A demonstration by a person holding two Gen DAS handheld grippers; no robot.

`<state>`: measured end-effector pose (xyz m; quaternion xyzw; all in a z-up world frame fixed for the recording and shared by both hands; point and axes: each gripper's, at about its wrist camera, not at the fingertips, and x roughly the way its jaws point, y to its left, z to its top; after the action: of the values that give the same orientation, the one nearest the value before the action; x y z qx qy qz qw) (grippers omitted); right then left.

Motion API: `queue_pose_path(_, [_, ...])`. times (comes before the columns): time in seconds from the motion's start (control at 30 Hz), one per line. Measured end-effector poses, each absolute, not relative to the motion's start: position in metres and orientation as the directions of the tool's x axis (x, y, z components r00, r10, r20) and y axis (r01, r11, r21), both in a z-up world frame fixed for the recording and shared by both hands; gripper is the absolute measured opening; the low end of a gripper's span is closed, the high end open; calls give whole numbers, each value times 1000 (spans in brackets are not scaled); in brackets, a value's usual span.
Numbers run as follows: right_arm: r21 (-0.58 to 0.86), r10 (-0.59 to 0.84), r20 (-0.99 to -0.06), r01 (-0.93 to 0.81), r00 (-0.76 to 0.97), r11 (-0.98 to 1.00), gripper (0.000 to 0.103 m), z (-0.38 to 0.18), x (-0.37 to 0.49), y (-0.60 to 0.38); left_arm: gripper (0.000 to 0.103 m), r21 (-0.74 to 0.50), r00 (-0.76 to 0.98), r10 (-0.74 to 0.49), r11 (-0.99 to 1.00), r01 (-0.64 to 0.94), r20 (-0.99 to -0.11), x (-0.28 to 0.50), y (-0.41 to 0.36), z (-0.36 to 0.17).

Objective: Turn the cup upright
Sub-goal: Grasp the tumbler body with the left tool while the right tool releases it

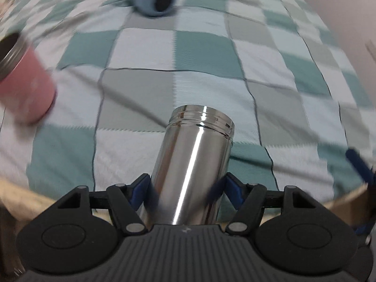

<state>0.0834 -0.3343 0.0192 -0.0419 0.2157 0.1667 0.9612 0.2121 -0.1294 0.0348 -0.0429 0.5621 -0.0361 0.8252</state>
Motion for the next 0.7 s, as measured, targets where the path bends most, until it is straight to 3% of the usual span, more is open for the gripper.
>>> queue_pose_path(0.17, [-3,330,-455,-372,827,928,103,18,94,-329,67,-199,427,-133,973,-114,-895,205,-116,30])
queue_pose_path(0.33, [0,345,-461,-389,817,921,103,19,94,-326,67,-182,431,-131,980,-80,-893,207,-120,28])
queue_pose_path(0.37, [-1,346,-461,-390,817,921,103,19,93,-326,71,-160,430,-121,986,-54,-895,207,-122,30])
queue_pose_path(0.4, [-1,346,-460,-390,818,921,103,19,91,-327,85,-134,433,-110,991,-26,-895,207,-125,33])
queue_pose_path(0.47, [0,345,-459,-388,819,922,103,20,89,-329,96,-82,452,-89,996,34,-888,204,-130,41])
queue_pose_path(0.57, [-4,337,-460,-382,821,924,103,21,86,-331,103,8,470,-60,990,142,-881,200,-140,50])
queue_pose_path(0.7, [-10,328,-462,-375,824,927,103,22,83,-331,103,111,440,-4,966,235,-898,200,-152,44])
